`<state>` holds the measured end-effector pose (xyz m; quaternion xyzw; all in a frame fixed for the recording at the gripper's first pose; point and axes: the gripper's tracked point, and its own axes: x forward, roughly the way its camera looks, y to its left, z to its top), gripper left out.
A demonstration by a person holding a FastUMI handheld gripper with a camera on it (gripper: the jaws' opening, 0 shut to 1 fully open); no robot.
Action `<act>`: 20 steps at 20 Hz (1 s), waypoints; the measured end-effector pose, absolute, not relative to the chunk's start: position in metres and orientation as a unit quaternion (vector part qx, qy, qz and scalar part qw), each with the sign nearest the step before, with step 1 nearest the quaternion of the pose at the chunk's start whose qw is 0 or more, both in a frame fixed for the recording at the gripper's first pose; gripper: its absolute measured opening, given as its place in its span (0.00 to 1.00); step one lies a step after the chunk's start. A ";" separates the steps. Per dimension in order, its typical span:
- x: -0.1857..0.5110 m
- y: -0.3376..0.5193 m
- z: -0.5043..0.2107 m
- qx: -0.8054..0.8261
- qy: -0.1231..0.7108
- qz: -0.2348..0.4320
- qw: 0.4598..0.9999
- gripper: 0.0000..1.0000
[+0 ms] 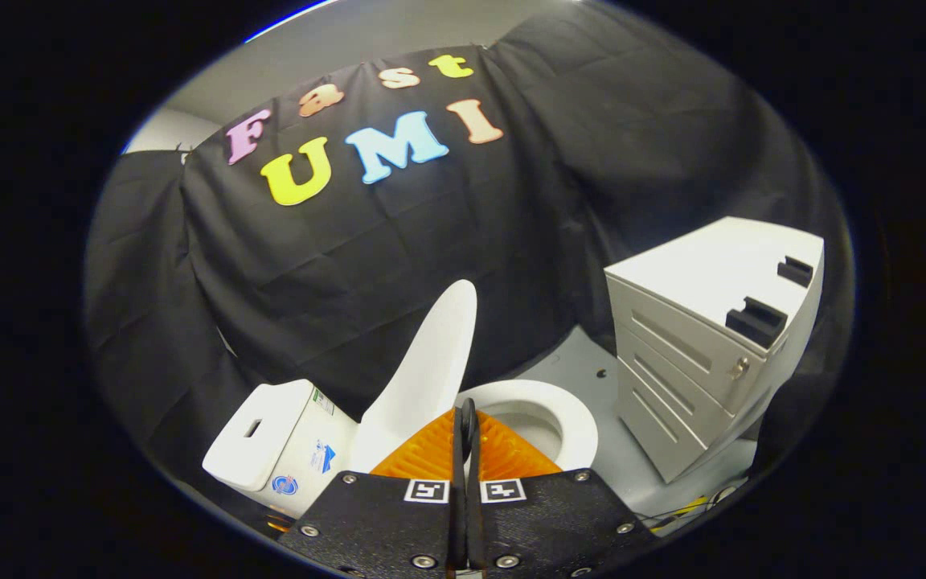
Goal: Open the toilet lid.
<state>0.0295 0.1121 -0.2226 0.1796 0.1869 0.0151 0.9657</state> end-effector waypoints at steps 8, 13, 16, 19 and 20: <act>0.029 0.157 -0.180 0.094 0.142 0.049 0.984 0.00; 0.027 0.186 -0.155 0.062 0.117 0.072 0.989 0.00; 0.026 0.209 -0.139 0.004 0.095 0.088 0.992 0.00; 0.024 0.236 -0.126 -0.039 0.075 0.102 0.991 0.00; 0.022 0.243 -0.124 -0.045 0.068 0.103 0.991 0.00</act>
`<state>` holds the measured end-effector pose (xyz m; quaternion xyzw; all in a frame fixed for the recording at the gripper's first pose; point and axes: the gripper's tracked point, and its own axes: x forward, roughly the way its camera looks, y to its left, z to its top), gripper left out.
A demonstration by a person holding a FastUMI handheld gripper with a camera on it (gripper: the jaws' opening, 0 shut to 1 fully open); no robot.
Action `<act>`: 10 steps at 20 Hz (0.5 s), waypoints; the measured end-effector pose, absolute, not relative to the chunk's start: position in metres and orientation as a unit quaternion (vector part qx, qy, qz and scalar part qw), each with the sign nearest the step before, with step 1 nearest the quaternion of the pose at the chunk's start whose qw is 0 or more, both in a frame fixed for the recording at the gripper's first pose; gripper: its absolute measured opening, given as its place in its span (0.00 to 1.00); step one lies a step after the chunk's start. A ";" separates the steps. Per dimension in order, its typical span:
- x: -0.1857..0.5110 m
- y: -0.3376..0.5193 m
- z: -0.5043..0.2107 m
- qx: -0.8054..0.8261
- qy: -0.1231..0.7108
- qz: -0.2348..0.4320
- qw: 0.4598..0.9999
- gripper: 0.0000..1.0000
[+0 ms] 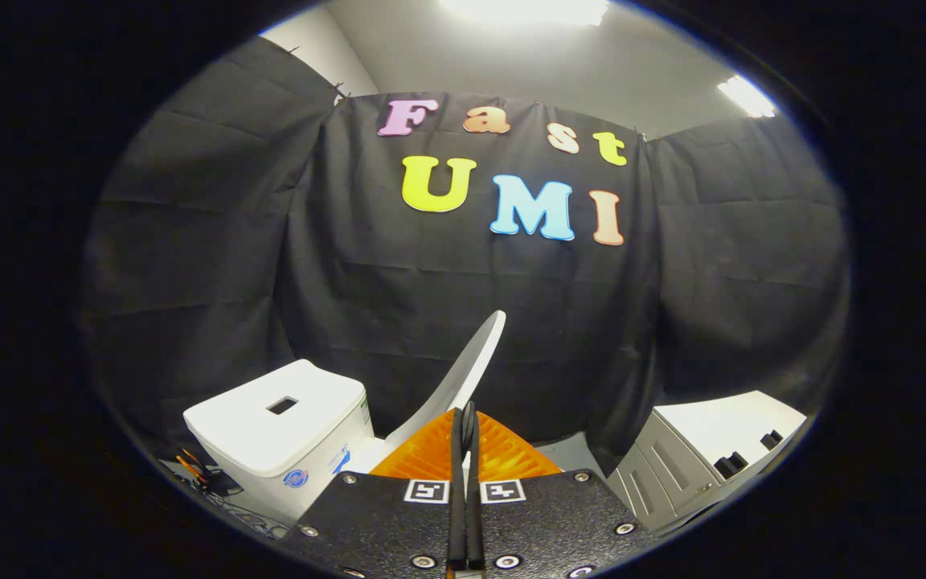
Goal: Open the toilet lid.
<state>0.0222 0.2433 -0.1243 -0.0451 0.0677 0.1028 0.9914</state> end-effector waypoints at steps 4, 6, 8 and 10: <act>0.020 0.267 -0.116 -0.044 0.053 0.105 0.992 0.00; 0.018 0.281 -0.110 -0.020 0.055 0.110 0.992 0.00; 0.018 0.298 -0.103 0.001 0.057 0.115 0.992 0.00; 0.018 0.312 -0.098 0.007 0.055 0.117 0.992 0.00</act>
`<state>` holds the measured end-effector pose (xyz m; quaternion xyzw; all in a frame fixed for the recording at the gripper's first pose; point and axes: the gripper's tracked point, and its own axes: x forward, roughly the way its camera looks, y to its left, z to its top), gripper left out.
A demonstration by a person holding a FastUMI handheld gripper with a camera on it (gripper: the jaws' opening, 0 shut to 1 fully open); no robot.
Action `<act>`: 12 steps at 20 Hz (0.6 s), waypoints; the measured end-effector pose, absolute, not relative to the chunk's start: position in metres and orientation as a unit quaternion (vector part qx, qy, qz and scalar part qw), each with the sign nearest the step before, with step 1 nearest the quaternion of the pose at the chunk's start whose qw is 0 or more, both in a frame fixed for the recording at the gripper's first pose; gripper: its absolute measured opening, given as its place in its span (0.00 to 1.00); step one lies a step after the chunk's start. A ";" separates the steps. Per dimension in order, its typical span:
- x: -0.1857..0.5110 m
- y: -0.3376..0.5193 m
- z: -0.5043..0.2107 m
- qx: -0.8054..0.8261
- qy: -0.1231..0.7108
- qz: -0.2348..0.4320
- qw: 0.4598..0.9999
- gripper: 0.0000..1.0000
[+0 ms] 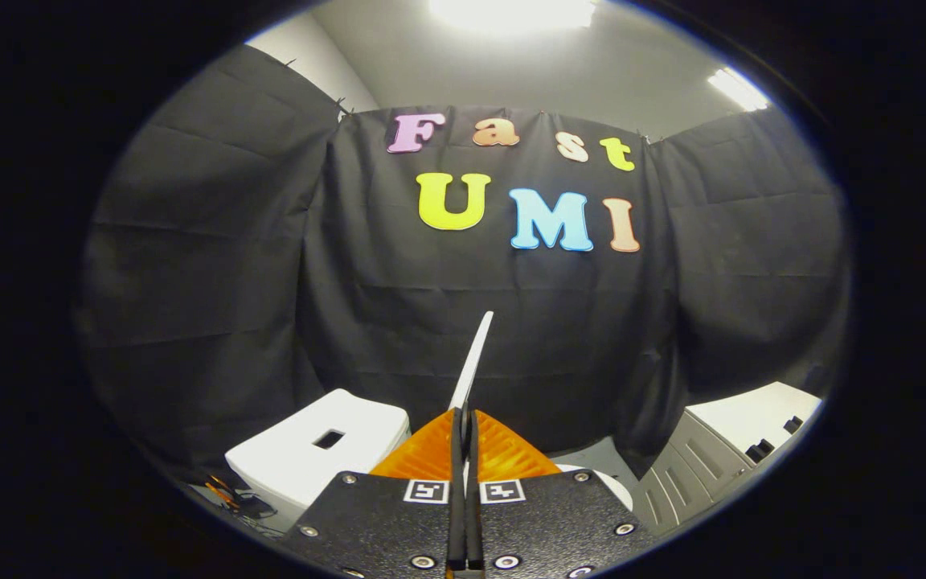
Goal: Open the toilet lid.
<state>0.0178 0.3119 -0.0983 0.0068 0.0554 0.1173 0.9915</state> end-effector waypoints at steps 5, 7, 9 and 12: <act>0.013 0.345 -0.094 0.021 0.052 0.133 0.989 0.00; 0.012 0.356 -0.091 0.017 0.048 0.144 0.988 0.00; 0.010 0.370 -0.091 0.009 0.045 0.156 0.987 0.00; 0.007 0.391 -0.090 0.003 0.045 0.171 0.984 0.00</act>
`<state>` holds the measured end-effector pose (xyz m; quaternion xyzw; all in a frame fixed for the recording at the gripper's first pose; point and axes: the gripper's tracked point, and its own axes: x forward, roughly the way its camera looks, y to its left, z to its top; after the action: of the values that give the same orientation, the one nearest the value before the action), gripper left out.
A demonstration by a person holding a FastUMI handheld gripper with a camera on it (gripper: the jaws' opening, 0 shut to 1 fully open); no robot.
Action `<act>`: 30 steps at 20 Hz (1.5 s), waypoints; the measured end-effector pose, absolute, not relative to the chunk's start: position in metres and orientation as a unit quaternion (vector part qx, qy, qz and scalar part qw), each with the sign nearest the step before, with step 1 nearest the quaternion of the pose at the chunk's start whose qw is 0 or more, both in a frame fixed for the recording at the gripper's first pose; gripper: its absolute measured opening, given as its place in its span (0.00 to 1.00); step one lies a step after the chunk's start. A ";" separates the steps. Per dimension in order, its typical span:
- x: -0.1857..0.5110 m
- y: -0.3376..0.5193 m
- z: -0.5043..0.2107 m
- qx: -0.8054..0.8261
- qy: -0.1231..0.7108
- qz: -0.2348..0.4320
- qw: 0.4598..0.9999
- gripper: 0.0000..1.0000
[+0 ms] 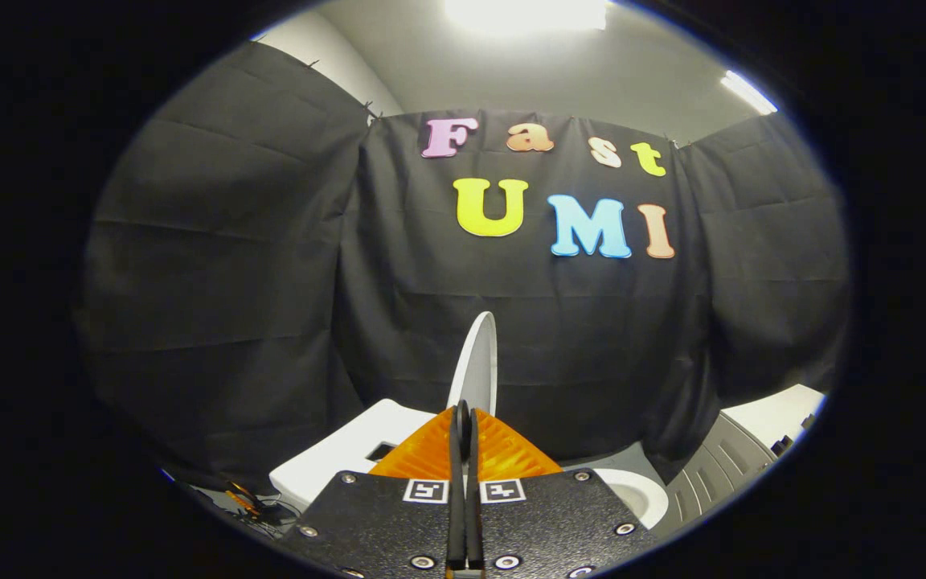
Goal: Open the toilet lid.
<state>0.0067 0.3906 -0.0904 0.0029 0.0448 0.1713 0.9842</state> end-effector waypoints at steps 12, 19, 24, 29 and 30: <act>-0.005 0.471 -0.098 -0.009 0.056 0.240 0.969 0.00; -0.013 0.478 -0.102 -0.004 0.080 0.296 0.952 0.16; -0.027 0.436 -0.055 0.082 0.048 0.328 0.940 0.80; -0.014 0.351 0.008 0.103 -0.025 0.306 0.946 0.94; -0.011 0.333 0.018 0.095 -0.036 0.299 0.949 0.94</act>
<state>-0.0107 0.3330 0.0176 0.0954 -0.0362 0.2989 0.9488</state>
